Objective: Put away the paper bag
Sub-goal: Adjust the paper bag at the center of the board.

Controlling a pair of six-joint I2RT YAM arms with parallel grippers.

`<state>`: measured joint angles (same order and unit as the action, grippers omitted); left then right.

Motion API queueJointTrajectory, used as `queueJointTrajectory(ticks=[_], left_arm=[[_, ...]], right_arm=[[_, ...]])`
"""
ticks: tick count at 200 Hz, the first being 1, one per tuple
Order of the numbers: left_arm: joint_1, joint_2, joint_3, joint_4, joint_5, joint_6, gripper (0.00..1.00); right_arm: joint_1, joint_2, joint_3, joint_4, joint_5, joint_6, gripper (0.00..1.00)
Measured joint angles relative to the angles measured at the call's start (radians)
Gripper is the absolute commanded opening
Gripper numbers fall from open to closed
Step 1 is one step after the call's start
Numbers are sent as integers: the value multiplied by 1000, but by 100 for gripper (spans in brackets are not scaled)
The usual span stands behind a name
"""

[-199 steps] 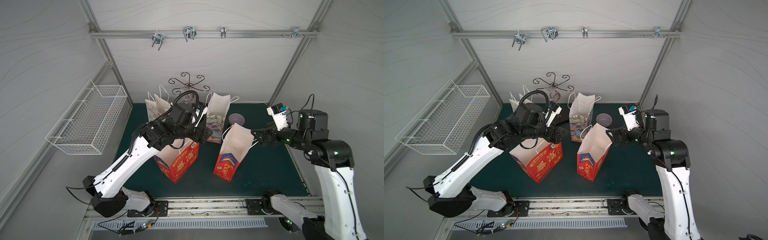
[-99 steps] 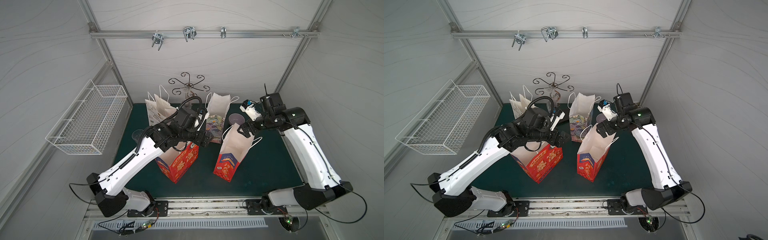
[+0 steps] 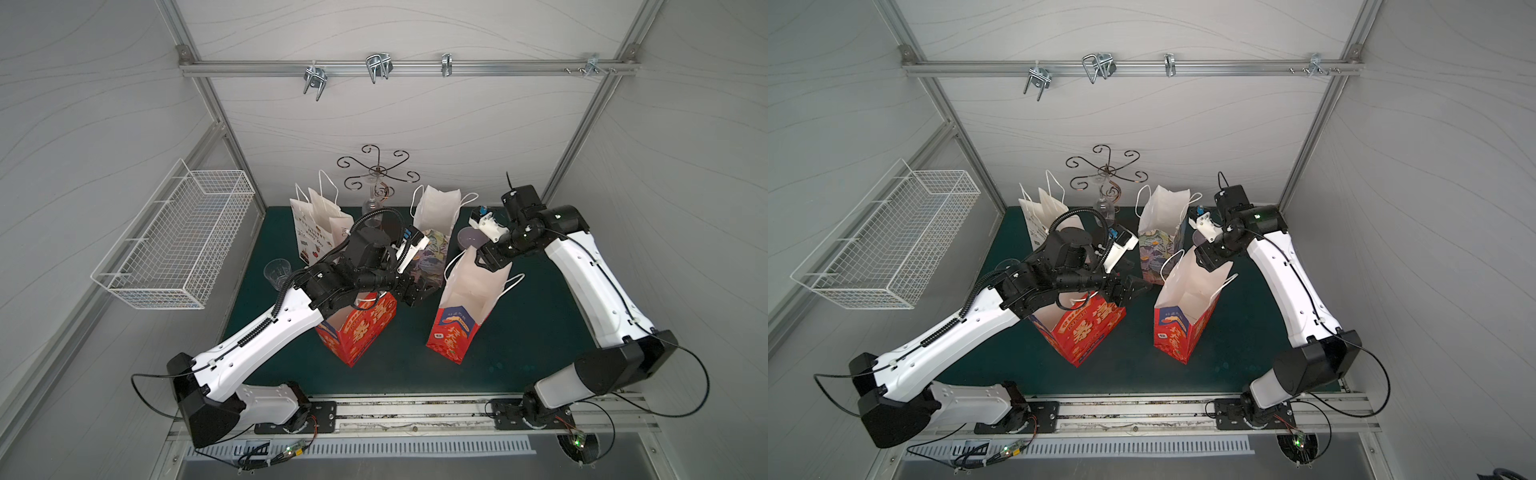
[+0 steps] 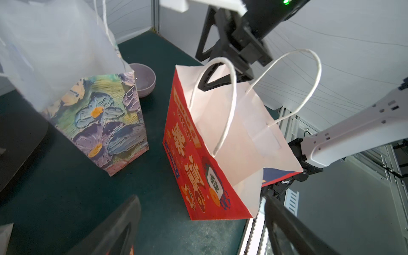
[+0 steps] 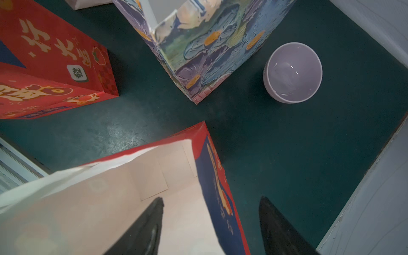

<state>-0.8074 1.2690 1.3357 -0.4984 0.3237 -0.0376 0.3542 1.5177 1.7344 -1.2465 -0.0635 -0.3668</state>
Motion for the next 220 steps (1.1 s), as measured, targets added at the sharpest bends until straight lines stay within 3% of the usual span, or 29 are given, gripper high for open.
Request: queueJointTrajectory(ticks=[37,64,107,144,220], left_arm=[[-1,-34,-42,27,48,77,89],[-5,-60,-65,34,56,113,89],[-5,-102,-82,67,61,120,90],[-5,-124,-106,97,65,107,89],[-71,-190,-214,225,-29,56,89]], right_arm=[[0,-2,-56,48,-5,-10,41],[0,-2,-80,67,-8,-21,20],[0,-3,-80,63,-37,-8,0],[0,-45,-112,40,-45,73,0],[0,-228,-251,34,79,511,0]])
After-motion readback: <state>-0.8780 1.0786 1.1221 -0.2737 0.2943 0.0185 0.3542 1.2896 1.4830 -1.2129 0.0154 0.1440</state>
